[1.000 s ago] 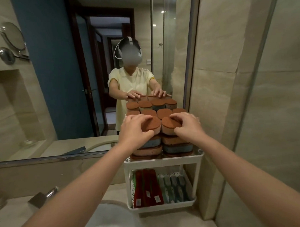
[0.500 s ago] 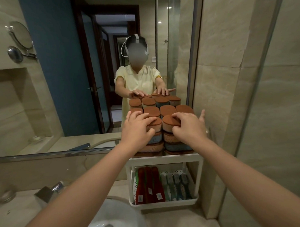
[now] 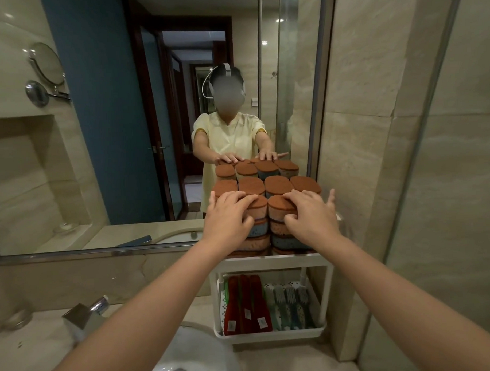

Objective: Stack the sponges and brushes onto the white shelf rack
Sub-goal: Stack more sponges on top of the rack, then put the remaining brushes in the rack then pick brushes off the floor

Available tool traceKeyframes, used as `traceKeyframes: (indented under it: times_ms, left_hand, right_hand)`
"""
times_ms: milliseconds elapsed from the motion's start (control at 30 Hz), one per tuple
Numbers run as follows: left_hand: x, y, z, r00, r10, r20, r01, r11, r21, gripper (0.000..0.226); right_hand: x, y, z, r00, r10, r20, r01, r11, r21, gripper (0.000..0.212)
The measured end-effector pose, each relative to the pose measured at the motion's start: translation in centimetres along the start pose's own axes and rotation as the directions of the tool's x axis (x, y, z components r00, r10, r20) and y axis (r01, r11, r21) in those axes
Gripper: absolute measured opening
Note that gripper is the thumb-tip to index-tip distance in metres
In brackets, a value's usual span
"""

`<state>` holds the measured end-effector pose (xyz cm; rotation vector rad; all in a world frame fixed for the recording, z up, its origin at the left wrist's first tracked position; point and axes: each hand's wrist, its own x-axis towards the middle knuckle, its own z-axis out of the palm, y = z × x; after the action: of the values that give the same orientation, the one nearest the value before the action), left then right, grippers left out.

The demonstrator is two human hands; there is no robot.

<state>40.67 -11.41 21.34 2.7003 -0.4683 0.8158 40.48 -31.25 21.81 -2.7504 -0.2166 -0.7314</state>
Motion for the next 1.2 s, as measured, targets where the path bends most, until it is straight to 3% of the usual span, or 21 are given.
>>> traceKeyframes:
  times_ms: [200,367,567,667,800,967,1200]
  left_hand:
    - [-1.2,0.0,-0.6,0.997,-0.034,-0.072,0.034,0.999,-0.013,0.052]
    - [-3.0,0.0,-1.3,0.980,-0.108,-0.167,0.077,0.980,-0.181,0.047]
    - [-7.3,-0.8,-2.6,0.901,-0.353,-0.253,0.162,0.813,-0.559,0.040]
    - [-10.9,-2.1,-3.0,0.853,-0.454,-0.256,0.221,0.760,-0.612,0.042]
    - [-16.9,-4.6,-3.6,0.768,-0.584,-0.263,0.343,0.722,-0.601,0.043]
    - [-25.2,-7.3,-5.0,0.594,-0.757,-0.271,0.510,0.615,-0.601,0.046]
    - [-38.2,-9.0,-7.6,0.303,-0.905,-0.299,0.644,0.425,-0.636,0.046]
  right_hand:
    - [-0.6,-0.5,-0.2,0.992,-0.029,-0.126,0.039,0.997,0.073,0.054]
    - [-1.2,-2.4,-0.3,0.946,-0.114,-0.305,0.185,0.959,0.216,0.051]
    - [-2.7,-7.8,0.8,0.895,-0.276,-0.349,0.421,0.781,0.462,0.049]
    - [-4.1,-11.0,2.5,0.876,-0.339,-0.342,0.480,0.678,0.558,0.050]
    - [-7.0,-15.6,5.7,0.882,-0.418,-0.219,0.451,0.610,0.651,0.051]
    - [-12.3,-21.6,10.0,0.852,-0.521,-0.046,0.354,0.508,0.785,0.055]
    - [-21.6,-30.2,14.2,0.690,-0.699,0.185,0.250,0.470,0.847,0.058]
